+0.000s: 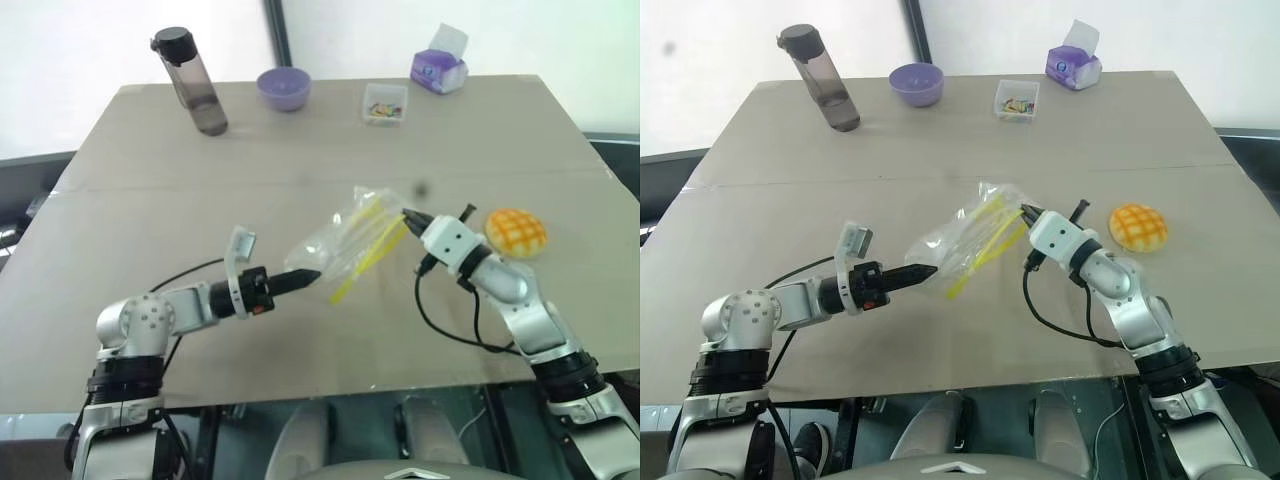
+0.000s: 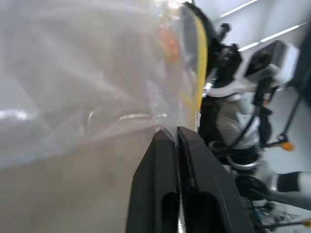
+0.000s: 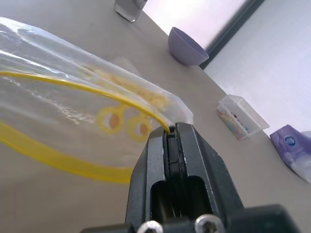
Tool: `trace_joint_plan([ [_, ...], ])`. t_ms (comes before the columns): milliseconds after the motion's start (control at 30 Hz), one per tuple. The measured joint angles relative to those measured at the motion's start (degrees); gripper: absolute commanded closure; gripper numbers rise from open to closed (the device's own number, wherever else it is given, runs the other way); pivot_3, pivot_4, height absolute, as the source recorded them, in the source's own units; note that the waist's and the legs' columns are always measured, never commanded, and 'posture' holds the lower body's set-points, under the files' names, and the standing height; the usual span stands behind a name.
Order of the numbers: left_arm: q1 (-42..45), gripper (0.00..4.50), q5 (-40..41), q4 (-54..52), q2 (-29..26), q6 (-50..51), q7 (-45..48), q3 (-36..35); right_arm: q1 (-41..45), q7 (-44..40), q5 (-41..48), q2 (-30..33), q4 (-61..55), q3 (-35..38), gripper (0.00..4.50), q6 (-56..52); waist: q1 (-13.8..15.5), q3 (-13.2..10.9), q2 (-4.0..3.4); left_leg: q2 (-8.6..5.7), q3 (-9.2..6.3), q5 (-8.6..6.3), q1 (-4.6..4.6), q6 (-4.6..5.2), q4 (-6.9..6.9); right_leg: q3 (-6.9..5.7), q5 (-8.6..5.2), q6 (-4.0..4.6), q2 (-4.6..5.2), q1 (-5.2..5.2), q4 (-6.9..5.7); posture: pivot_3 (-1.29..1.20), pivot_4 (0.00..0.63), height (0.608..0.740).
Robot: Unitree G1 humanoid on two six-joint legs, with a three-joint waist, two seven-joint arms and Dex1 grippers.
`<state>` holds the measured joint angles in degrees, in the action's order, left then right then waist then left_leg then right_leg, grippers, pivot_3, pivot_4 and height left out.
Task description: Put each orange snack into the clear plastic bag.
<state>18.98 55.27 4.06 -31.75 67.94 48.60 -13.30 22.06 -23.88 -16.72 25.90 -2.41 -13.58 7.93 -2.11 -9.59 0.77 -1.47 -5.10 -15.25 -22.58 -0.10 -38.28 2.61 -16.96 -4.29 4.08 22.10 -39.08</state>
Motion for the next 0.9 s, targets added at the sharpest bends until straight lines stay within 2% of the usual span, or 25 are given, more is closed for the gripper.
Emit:
trace_joint_plan([
  [233,-1.6,3.41,-0.5,-11.1,-4.3,-5.3,2.3,-0.6,1.2,0.7,0.1,-1.4,0.7,1.3,4.50,-3.2,-0.1,0.0,-0.01,0.04,0.00,0.00,-0.14,0.00,0.09,-0.01,0.00,0.00,0.01,0.09,0.13,0.00,0.150,0.740],
  [367,0.1,3.41,3.0,-17.4,-3.9,-5.5,-0.2,-2.2,2.6,3.2,0.1,-5.7,0.6,2.7,4.50,-9.2,-0.1,0.0,-0.01,0.05,0.00,0.00,-0.14,0.00,0.07,0.00,0.00,0.00,0.01,0.09,0.10,0.00,0.150,0.740],
  [433,0.3,3.41,1.8,-21.5,-3.9,-7.5,-1.9,-1.3,3.8,4.8,0.4,-8.5,0.3,4.0,4.50,-13.9,-0.2,0.0,-0.01,0.04,0.02,0.00,-0.13,0.00,0.08,0.02,0.00,0.00,0.00,0.09,0.11,0.00,0.150,0.740],
  [533,0.1,3.41,1.0,-22.7,-3.9,-8.1,-4.0,-0.1,4.4,5.7,0.7,-10.0,-0.2,4.2,4.50,-17.3,-0.2,0.0,-0.01,0.04,0.00,0.00,-0.15,0.00,0.09,0.00,0.00,0.00,-0.02,0.12,0.10,0.00,0.150,0.740],
  [667,-2.4,3.41,5.9,-25.7,-5.4,-5.2,-3.3,-0.2,5.0,6.9,0.2,-10.5,0.0,4.4,4.50,-19.4,-0.3,0.0,-0.03,0.04,0.05,0.00,-0.15,0.00,0.11,0.04,0.00,0.00,-0.03,0.15,0.11,0.00,0.150,0.740],
  [833,-7.2,3.41,6.6,-28.7,-9.7,-5.8,-0.1,0.3,7.2,9.1,-1.0,-10.4,1.7,4.8,4.50,-21.4,-0.3,0.0,-0.06,0.06,0.10,0.00,-0.16,0.00,0.18,0.08,0.00,0.00,-0.05,0.23,0.07,0.00,0.150,0.740],
  [900,-7.3,3.41,4.9,-30.1,-9.7,-8.2,-0.4,0.4,7.6,9.5,-1.2,-10.6,2.0,4.8,4.50,-22.4,-0.2,0.0,-0.07,0.05,0.10,0.00,-0.16,0.00,0.19,0.08,0.00,0.00,-0.04,0.23,0.09,0.00,0.150,0.740],
])
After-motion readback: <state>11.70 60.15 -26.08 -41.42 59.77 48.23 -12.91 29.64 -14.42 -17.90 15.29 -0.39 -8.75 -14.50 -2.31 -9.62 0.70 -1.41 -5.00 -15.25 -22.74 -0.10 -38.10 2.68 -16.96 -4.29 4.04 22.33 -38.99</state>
